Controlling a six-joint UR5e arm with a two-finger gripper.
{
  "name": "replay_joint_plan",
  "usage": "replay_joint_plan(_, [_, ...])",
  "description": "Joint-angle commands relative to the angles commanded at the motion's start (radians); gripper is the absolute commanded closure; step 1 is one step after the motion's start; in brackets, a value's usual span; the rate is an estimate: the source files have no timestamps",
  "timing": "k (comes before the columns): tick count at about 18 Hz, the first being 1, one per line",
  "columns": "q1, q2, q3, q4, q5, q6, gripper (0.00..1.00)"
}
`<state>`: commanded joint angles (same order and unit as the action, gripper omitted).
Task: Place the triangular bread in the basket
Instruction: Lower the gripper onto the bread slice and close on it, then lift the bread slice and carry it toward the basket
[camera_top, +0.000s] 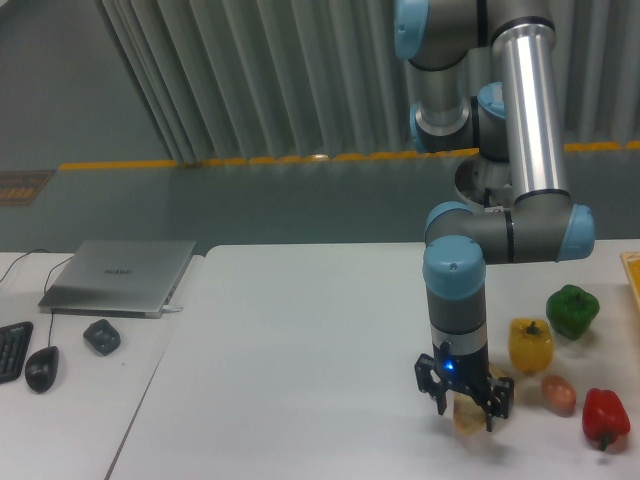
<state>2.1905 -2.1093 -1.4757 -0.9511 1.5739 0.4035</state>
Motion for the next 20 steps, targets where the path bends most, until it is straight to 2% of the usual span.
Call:
replay_joint_plan(2, [0.002,0.009,0.000,-0.003,0.001,0.000,0.98])
replay_joint_plan(3, [0.002,0.011,0.002,-0.003,0.003,0.002,1.00])
replay_joint_plan(8, [0.023,0.058,0.021,-0.014,-0.005,0.002,1.00])
replay_joint_plan(12, [0.055,0.115,0.041,-0.060,-0.023,0.020,1.00])
replay_joint_plan(13, [0.069,0.130,0.051,-0.075,-0.022,0.053,1.00])
replay_joint_plan(15, [0.090,0.161,0.054,-0.103,-0.020,0.209,1.00])
replay_joint_plan(20, [0.158,0.215,0.048,-0.257,-0.017,0.486,1.00])
